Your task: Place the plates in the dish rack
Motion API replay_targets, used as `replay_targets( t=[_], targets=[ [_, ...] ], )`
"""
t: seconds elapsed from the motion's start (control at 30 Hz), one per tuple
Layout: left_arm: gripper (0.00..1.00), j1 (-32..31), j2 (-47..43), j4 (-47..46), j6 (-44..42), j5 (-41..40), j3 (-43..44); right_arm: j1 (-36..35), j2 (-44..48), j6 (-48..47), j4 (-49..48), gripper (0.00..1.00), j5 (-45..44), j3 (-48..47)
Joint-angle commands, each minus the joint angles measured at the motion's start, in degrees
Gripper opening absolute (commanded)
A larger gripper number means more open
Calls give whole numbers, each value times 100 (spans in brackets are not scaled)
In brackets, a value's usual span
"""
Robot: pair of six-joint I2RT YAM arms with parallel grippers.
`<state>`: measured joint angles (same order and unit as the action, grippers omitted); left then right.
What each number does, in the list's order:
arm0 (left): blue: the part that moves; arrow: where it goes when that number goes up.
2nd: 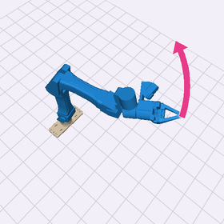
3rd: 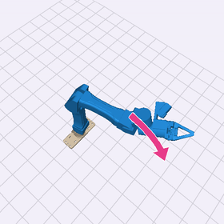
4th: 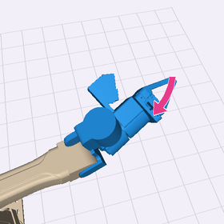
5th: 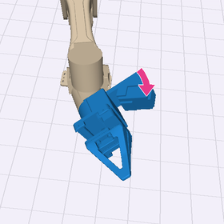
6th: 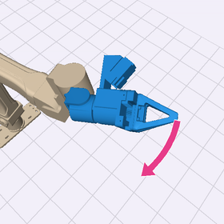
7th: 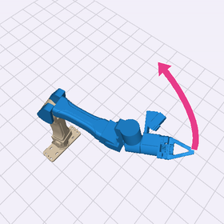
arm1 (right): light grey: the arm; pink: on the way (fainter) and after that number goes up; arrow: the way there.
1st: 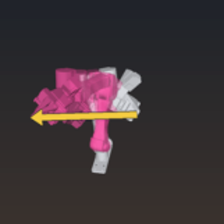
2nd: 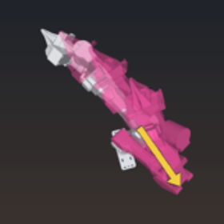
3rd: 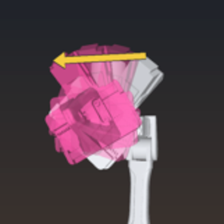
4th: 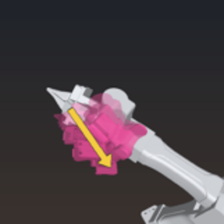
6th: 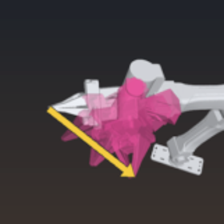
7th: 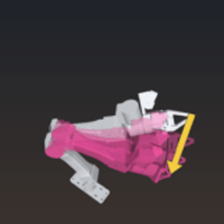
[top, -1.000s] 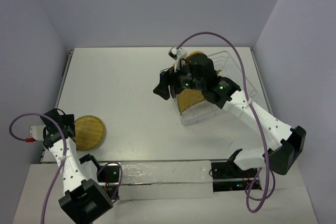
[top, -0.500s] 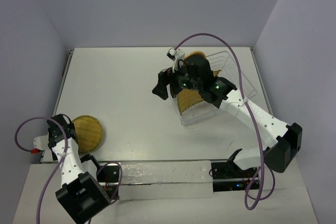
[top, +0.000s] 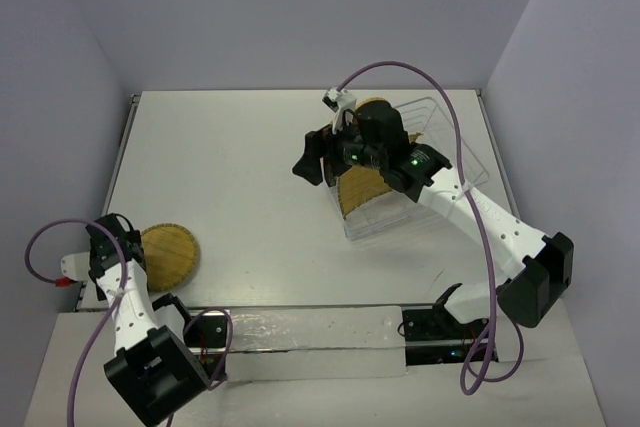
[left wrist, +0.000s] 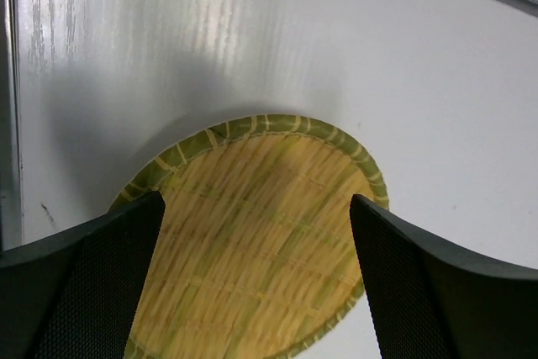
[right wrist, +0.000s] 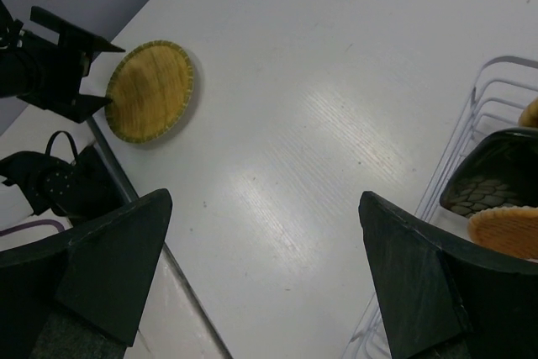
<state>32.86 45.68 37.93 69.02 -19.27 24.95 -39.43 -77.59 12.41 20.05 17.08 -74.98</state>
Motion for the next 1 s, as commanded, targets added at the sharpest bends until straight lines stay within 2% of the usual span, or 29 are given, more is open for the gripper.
replay_targets(
  t=[0.0, 0.2, 0.27, 0.4, 0.57, 0.63, 0.8, 0.97],
  targets=[
    [99, 54, -276, 266, -309, 90, 692, -435, -201, -98, -292, 100, 237, -227],
    [99, 54, -481, 347, -250, 186, 723, -1193, -1100, 425, -317, 100, -73, -714],
    [99, 51, -355, 259, -145, 100, 629, -1370, -1845, 773, -305, 100, -264, -1017],
    [99, 166, 322, 188, -24, -72, 551, -1580, -3215, 1481, -262, 98, 33, -1951],
    [99, 293, 570, -62, -71, 0, 453, -1851, -4115, 1615, -241, 98, -262, -2877],
    [99, 380, 583, -87, -165, -97, 387, -1887, -4690, 1840, -240, 98, -116, -3314],
    [99, 523, 783, -454, -202, 134, 143, -1969, -5436, 2046, -254, 98, 350, -3959],
    [99, 572, 1224, -690, -342, 248, 28, -2068, -5741, 2239, -256, 98, 375, -4156]
  ],
)
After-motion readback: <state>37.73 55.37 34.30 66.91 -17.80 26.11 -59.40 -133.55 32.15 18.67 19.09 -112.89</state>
